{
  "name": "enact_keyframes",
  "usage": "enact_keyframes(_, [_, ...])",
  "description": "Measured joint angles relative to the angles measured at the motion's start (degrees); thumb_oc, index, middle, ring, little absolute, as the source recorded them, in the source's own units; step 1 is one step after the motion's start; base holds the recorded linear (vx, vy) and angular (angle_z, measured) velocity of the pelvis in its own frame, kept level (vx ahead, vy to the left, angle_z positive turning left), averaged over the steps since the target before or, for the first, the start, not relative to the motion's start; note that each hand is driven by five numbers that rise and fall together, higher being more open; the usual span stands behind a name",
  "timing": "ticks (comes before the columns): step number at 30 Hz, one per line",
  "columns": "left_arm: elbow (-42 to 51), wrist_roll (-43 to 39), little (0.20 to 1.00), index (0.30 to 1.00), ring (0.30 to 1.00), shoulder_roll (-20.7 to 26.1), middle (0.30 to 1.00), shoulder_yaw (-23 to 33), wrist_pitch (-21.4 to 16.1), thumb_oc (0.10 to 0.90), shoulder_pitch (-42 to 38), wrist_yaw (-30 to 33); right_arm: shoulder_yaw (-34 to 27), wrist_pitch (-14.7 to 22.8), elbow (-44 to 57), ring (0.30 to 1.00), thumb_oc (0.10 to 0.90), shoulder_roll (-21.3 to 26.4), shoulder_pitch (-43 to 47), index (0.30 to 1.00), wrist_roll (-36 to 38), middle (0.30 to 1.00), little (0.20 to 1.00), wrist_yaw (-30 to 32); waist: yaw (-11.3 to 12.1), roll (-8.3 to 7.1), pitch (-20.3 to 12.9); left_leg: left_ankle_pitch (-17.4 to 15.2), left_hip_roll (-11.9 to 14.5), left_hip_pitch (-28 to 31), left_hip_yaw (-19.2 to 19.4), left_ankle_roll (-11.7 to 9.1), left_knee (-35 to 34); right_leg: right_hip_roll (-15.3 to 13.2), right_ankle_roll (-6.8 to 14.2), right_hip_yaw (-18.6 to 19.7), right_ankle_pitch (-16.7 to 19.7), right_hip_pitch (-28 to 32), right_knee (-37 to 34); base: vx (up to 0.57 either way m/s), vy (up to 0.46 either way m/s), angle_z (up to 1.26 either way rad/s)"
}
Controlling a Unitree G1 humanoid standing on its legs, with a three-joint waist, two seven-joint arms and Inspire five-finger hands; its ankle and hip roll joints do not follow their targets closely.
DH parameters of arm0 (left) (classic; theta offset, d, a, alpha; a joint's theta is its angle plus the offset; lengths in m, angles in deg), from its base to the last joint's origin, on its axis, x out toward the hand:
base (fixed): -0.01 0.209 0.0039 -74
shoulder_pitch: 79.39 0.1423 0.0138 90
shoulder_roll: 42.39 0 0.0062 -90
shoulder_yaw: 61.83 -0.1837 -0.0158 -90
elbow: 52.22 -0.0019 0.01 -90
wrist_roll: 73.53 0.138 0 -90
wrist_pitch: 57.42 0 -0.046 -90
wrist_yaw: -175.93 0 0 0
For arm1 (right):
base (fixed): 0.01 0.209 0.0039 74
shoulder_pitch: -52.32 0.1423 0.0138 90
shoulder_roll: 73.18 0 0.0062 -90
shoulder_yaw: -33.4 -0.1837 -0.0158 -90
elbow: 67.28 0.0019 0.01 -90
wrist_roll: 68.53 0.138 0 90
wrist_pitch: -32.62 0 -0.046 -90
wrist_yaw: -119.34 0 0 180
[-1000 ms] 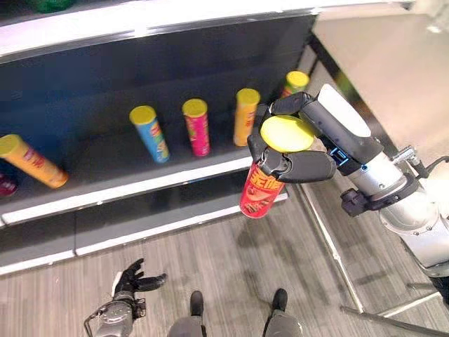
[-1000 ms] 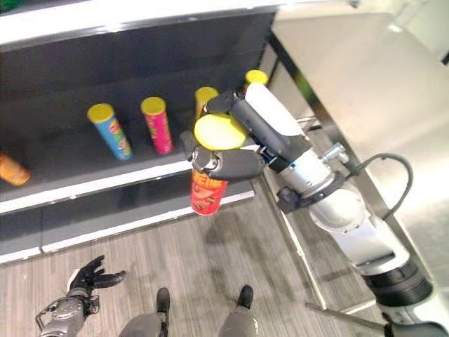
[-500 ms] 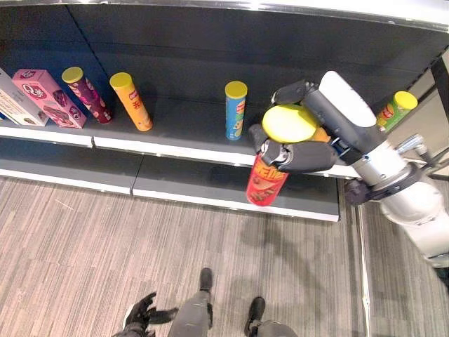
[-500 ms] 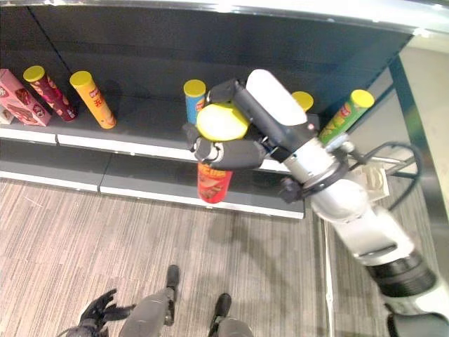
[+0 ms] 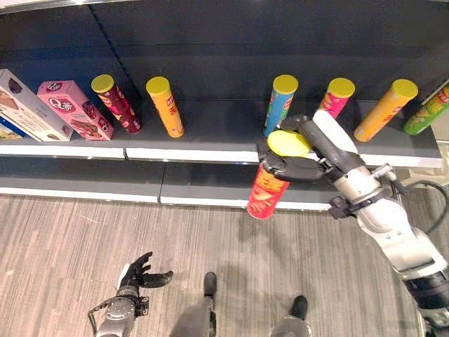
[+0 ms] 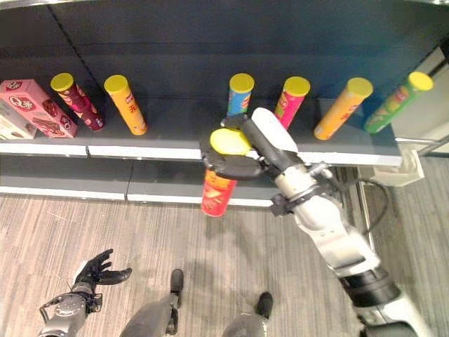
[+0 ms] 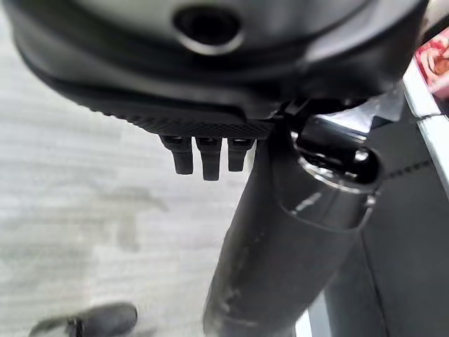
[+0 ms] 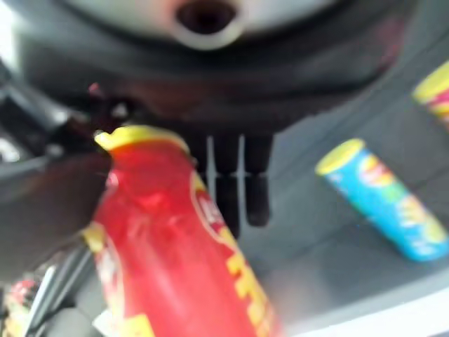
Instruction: Put the goods on the table back onto the shelves and tidy them up.
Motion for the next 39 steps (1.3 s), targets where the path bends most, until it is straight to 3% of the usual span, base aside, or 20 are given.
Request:
enact_keyframes(2, [-2.22, -0.02, 0.900, 0.900, 0.900, -0.24, 0.900, 0.18, 0.50, 0.800, 0.46, 0.14, -0.20, -0.34, -0.27, 0.300, 0.400, 0.20, 0.21, 0.300, -1.27, 0.300, 0.300, 0.74, -0.20, 1.40, 0.25, -0.03, 1.83, 0.22, -0.65, 0.16, -0.62, 4.37, 2.47, 5.04, -6.24, -1.72, -0.66, 0.00, 0.033, -0.09])
enact_keyframes(3, [-3.85, -0.01, 0.900, 0.900, 0.900, -0.28, 0.900, 0.21, 0.61, 0.800, 0.50, 0.04, -0.48, -0.37, -0.30, 0.300, 0.400, 0.20, 0.22, 0.300, -1.78, 0.300, 0.300, 1.20, -0.39, 1.68, 0.40, 0.13, 2.27, 0.21, -1.13, -0.04, -0.93, 7.16, 3.36, 6.93, -7.00, -2.51, -2.55, 0.03, -0.002, 0.13])
enact_keyframes(5, [-5.33, -0.01, 0.900, 0.900, 0.900, -0.55, 0.900, -0.09, 0.80, 0.800, 1.37, 0.05, -0.60, -0.41, -0.54, 0.300, 0.400, 0.22, 0.24, 0.300, -2.69, 0.300, 0.300, 2.71, -1.24, 0.92, 0.33, 0.57, 1.28, -0.04, -2.78, -0.69, -1.45, 11.20, 2.30, 9.31, -6.55, -1.77, -10.20, 0.04, -0.018, 0.63])
enact_keyframes(6, [-4.70, -0.02, 0.900, 0.900, 0.900, -2.38, 0.900, -0.10, 0.68, 0.800, 2.05, 0.05, -0.65, -0.61, -1.02, 0.300, 0.400, 2.13, 0.30, 0.300, -2.90, 0.300, 0.300, 3.33, -2.47, 1.85, 0.34, 1.06, 0.83, -0.44, -5.05, -1.46, -1.56, 12.17, -0.06, 11.99, -2.39, -0.79, -11.31, 0.04, -0.028, 0.69])
enact_keyframes(10, [-2.05, -0.13, 0.900, 0.900, 0.900, -7.74, 0.900, -1.92, 0.71, 0.800, 6.56, -0.05, 0.71, -1.65, -5.12, 0.300, 0.400, 1.83, 4.03, 0.300, -5.13, 0.300, 0.300, 4.68, 0.04, 3.60, 0.77, 1.93, 4.08, -3.29, -5.94, -3.35, -1.96, 15.80, -1.79, 9.51, -1.23, -2.25, -12.53, 0.01, -0.075, 0.25])
enact_keyframes(12, [1.47, -0.25, 0.900, 0.900, 0.900, -8.25, 0.900, -2.76, 0.66, 0.800, 6.69, -0.07, 2.65, -2.15, -5.82, 0.300, 0.400, 1.88, 7.47, 0.300, -7.51, 0.300, 0.300, 4.89, 0.69, 4.17, 1.95, 2.67, 4.42, -4.91, -7.88, -4.35, -2.45, 16.12, -2.01, 7.10, -1.17, -2.85, -12.52, 0.01, -0.055, 0.47])
enact_keyframes(14, [4.06, -1.31, 0.900, 0.900, 0.900, -7.94, 0.900, -3.20, 0.53, 0.800, 6.17, 0.14, 4.94, -2.25, -7.04, 0.300, 0.400, 1.29, 11.39, 0.300, -10.10, 0.300, 0.300, 6.05, 3.39, 4.71, 2.74, 2.82, 3.92, -5.90, -9.25, -4.47, -2.46, 15.64, -1.93, 5.58, -1.38, -2.93, -12.51, -0.04, -0.048, 0.45])
enact_keyframes(17, [4.92, -1.36, 0.900, 0.900, 0.900, -6.25, 0.900, -4.60, 0.03, 0.800, 5.67, 0.85, 5.75, -2.20, -8.62, 0.300, 0.400, -0.34, 16.47, 0.300, -13.51, 0.300, 0.300, 8.84, 4.19, 5.28, 4.28, 3.85, 3.34, -7.95, -11.99, -4.64, -2.43, 15.33, -1.80, 3.13, -1.56, -3.44, -12.50, -0.05, -0.016, 0.47])
enact_keyframes(19, [4.00, -2.28, 0.900, 0.900, 0.900, -6.03, 0.900, -4.61, 0.05, 0.800, 3.86, 1.54, 4.54, -3.17, -12.29, 0.300, 0.400, -0.10, 19.82, 0.300, -16.53, 0.300, 0.300, 12.03, 6.55, 6.18, 5.78, 4.14, 2.79, -9.26, -12.89, -4.53, -2.43, 14.57, -1.82, 2.08, -1.64, -4.07, -12.49, -0.05, 0.008, 0.38])
enact_keyframes(26, [3.57, -3.04, 0.900, 0.900, 0.900, -5.34, 0.900, -4.72, -0.65, 0.800, 3.73, 2.62, 3.85, -5.93, -22.10, 0.300, 0.400, -0.15, 24.07, 0.300, -22.87, 0.300, 0.300, 20.26, 6.73, 6.55, 7.61, 4.43, -0.29, -10.71, -13.71, -4.13, -2.41, 11.49, -0.97, 0.31, -2.21, -4.28, -12.49, -0.03, 0.008, 0.17])
enact_keyframes(30, [4.24, -4.11, 0.900, 0.900, 0.900, -4.25, 0.900, -4.81, -1.44, 0.800, 1.64, 3.21, 2.83, -7.66, -28.89, 0.300, 0.400, 0.03, 25.89, 0.300, -23.56, 0.300, 0.300, 24.38, 6.82, 6.61, 7.64, 4.44, -0.41, -11.21, -13.78, -4.13, -2.42, 11.42, -0.68, -0.50, -2.43, -4.45, -12.49, -0.02, -0.010, 0.08])
enact_keyframes(33, [5.55, -4.81, 0.900, 0.900, 0.900, -4.22, 0.900, -6.75, -2.29, 0.800, -0.11, 3.56, 1.08, -9.50, -34.88, 0.300, 0.400, 1.60, 28.31, 0.300, -23.62, 0.300, 0.300, 27.74, 6.72, 8.01, 8.31, 4.52, -0.43, -11.51, -14.24, -4.02, -2.43, 11.46, -0.67, -0.73, -2.44, -4.56, -12.49, -0.01, -0.005, 0.05])
enact_keyframes(39, [5.84, -5.20, 0.900, 0.900, 0.900, -4.22, 0.900, -7.02, -2.57, 0.800, -0.28, 3.77, 1.02, -10.59, -36.31, 0.300, 0.400, 3.79, 29.10, 0.300, -23.41, 0.300, 0.300, 30.75, 6.18, 8.41, 8.45, 4.52, -0.23, -12.09, -14.22, -4.02, -2.43, 11.66, -0.68, -0.67, -2.44, -5.23, -12.49, 0.00, -0.005, -0.01])
